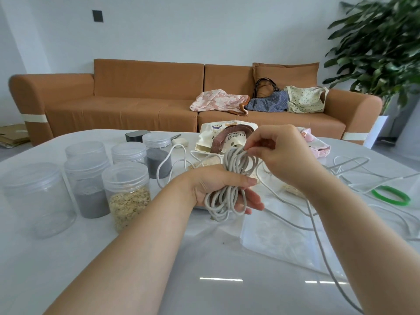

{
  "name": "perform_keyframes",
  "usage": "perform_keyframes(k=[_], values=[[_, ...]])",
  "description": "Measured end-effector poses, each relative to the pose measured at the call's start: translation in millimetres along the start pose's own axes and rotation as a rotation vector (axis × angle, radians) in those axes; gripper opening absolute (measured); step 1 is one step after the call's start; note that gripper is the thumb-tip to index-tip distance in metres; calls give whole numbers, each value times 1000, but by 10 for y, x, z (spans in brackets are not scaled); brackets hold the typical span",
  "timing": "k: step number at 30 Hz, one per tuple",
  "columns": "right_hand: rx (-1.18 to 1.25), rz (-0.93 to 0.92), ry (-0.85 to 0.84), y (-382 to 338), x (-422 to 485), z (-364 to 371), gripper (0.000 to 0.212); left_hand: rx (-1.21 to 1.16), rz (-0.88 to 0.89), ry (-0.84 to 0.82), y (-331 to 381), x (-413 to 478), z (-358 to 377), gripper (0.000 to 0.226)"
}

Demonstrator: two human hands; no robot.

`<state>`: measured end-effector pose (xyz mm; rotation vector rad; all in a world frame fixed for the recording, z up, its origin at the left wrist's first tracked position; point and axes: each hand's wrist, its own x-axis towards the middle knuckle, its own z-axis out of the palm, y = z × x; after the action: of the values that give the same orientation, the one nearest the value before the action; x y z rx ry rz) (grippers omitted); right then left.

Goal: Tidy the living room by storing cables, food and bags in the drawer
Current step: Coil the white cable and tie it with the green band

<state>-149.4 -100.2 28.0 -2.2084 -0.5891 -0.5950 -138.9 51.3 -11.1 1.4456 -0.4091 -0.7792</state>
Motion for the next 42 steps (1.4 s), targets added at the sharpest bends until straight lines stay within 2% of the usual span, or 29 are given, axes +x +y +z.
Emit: perform_keyframes(k=[2, 6, 11, 16, 20, 22, 24, 26, 35, 39, 42], values=[[62, 33, -5, 32, 0, -20, 25, -21, 9, 11, -6, -7, 15, 26], [169, 186, 90, 111, 11, -23, 9, -28, -3, 69, 4, -6, 20, 34], [253, 189, 82, 126, -1, 24, 15, -10, -6, 52, 11, -10, 12, 28], [270, 145, -24, 142, -9, 70, 23, 0, -9, 0, -29, 7, -7, 12], [277, 101, -60, 159, 13, 10, 24, 47, -44, 37, -14, 27, 9, 30], [310, 105, -86, 170, 13, -13, 17, 52, -71, 48, 20, 8, -4, 35], [396, 137, -197, 174, -5, -35, 11, 62, -67, 34, 59, -24, -2, 31], [449, 139, -313, 166, -29, -52, 17, 76, -67, 11, 78, -50, 6, 31], [366, 65, -308, 7, -54, -76, 39, 145, -117, -12, 72, -58, 10, 49], [291, 40, -290, -49, -69, -63, 41, 181, -142, -4, 80, -76, 53, 25], [215, 26, -206, -45, -62, -34, 39, 134, -118, 9, 73, -45, 90, 23]])
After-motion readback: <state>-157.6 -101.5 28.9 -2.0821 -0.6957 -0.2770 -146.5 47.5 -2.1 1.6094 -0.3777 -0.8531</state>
